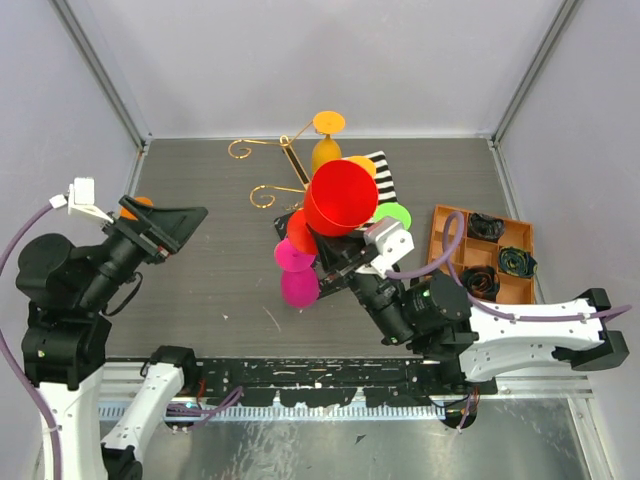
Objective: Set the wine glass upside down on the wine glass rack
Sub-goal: Pick up the wine glass at the center of the board, then turn the wine glass upside down at the wine rack.
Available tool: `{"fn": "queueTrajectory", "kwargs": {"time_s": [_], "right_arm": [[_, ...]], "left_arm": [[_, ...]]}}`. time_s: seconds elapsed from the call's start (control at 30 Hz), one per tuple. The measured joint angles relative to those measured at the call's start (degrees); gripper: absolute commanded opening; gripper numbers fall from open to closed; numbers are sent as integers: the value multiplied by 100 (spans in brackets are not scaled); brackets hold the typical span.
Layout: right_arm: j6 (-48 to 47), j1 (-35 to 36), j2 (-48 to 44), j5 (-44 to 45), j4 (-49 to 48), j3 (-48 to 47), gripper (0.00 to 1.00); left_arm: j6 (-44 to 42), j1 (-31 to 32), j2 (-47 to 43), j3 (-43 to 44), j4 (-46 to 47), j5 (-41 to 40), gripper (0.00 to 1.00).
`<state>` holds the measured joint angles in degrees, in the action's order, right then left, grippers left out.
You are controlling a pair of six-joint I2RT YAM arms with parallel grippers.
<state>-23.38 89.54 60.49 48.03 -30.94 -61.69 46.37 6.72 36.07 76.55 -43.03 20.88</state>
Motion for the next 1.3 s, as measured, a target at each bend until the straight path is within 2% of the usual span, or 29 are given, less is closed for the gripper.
{"fn": "queueTrajectory", "kwargs": {"time_s": [0.23,0.5,0.6,0.67,0.77,0.87,1.0,1.1,1.3], "right_arm": [[-203,-15,-496,192,68,459,1],[-328,-52,-704,295,81,623,1],[-382,-55,-715,328,44,643,1],[-426,-70,-713,358,-11,645,1],[-476,-79,-715,409,-81,645,1],[-501,-81,-743,468,-122,669,1],[-546,-81,-881,533,-280,841,1],[-654,-83,-942,566,-498,970,1],[-962,-90,-935,529,-1198,1126,1]], "left_arm": [[896,-321,-109,-310,1248,654,90],[785,-251,791,83,1657,1019,89],[664,243,1034,133,1746,903,88],[511,1040,1189,122,1790,525,89],[153,2577,1526,127,1871,-181,90],[-122,3504,1851,131,1878,-785,90],[-227,3856,1932,87,1971,-1384,88],[-192,4002,1818,11,2240,-1641,81],[-48,4535,1744,-313,2712,-2020,79]]}}
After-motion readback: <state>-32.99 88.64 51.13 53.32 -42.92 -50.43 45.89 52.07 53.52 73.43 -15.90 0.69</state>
